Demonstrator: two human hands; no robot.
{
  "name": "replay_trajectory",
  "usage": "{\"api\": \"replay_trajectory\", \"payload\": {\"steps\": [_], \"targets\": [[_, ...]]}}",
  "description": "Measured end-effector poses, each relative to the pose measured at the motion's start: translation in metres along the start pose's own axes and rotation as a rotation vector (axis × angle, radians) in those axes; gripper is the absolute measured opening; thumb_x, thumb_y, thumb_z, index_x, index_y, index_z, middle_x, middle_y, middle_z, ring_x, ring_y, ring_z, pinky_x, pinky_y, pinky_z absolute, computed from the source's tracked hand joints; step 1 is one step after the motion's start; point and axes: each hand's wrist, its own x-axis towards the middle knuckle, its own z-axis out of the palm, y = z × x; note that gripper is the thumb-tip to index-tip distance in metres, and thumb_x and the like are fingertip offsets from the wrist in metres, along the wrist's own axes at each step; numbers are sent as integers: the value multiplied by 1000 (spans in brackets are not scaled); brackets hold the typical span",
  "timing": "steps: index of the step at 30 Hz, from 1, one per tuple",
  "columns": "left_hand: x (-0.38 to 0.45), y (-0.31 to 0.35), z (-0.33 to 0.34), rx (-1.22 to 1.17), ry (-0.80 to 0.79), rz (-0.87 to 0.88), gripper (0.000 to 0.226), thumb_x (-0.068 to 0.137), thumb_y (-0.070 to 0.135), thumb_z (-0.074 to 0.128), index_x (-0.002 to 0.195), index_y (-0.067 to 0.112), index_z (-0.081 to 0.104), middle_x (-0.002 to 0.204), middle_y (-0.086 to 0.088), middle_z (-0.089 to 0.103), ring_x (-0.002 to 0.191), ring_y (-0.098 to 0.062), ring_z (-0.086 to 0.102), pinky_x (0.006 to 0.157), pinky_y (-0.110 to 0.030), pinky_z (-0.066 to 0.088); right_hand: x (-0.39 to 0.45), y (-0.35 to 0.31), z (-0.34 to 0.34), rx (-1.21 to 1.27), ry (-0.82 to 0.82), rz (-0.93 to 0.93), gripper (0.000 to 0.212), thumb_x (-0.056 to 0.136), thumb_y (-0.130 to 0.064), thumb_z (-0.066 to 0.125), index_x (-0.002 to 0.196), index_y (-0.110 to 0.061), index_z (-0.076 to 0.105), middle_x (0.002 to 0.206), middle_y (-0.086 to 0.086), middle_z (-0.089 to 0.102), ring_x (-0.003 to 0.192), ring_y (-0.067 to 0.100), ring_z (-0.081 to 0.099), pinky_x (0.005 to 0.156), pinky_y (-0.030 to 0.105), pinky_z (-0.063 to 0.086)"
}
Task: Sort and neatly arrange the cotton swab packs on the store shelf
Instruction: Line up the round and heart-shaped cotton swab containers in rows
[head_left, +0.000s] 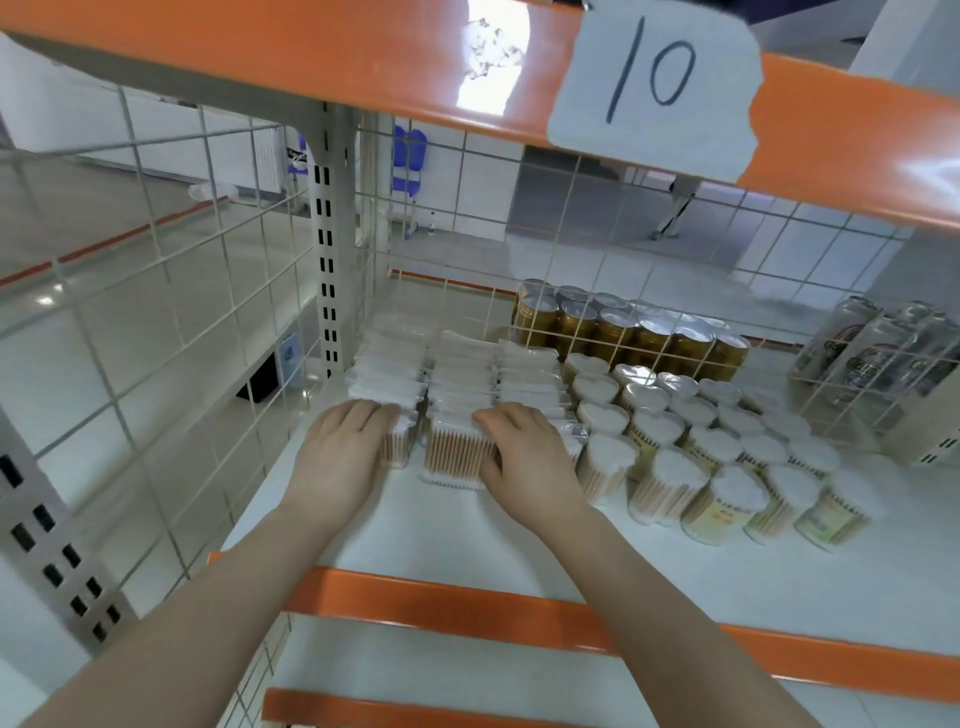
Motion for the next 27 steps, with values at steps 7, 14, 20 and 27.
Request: {"api": "replay_trajectory", "payload": {"steps": [7, 14, 20, 27], "targets": [[6, -8, 6, -119, -5, 10, 60, 43, -27, 66, 96, 2, 69, 91, -16, 65, 75, -36, 64, 61, -36, 52, 11, -3, 5, -18, -56, 12, 49, 88, -11, 48, 136, -16, 42, 137, 4, 41, 125, 22, 34, 102, 28, 25], [18, -19, 6, -245, -91, 9, 38, 65, -9, 56, 99, 3, 69, 94, -19, 61, 79, -39, 62, 66, -42, 53, 11, -1, 9, -40, -50, -5, 49, 88, -12, 49, 136, -16, 42, 135, 5, 41, 124, 23, 35, 102, 29, 26], [24, -10, 8, -138, -109, -35, 46, 58, -17, 71, 95, 9, 74, 96, -20, 63, 83, -40, 62, 65, -43, 53, 11, 3, 16, -84, -1, -19, 46, 75, -4, 60, 121, -10, 57, 116, 13, 56, 108, 33, 50, 92, 40, 39], [18, 8, 2, 38, -28, -31, 59, 41, -8, 82, 98, 4, 70, 91, -15, 67, 82, -36, 66, 71, -45, 53, 11, 3, 9, -64, 3, -39, 46, 86, -8, 51, 132, -12, 47, 131, 10, 46, 121, 29, 40, 101, 35, 31]]}}
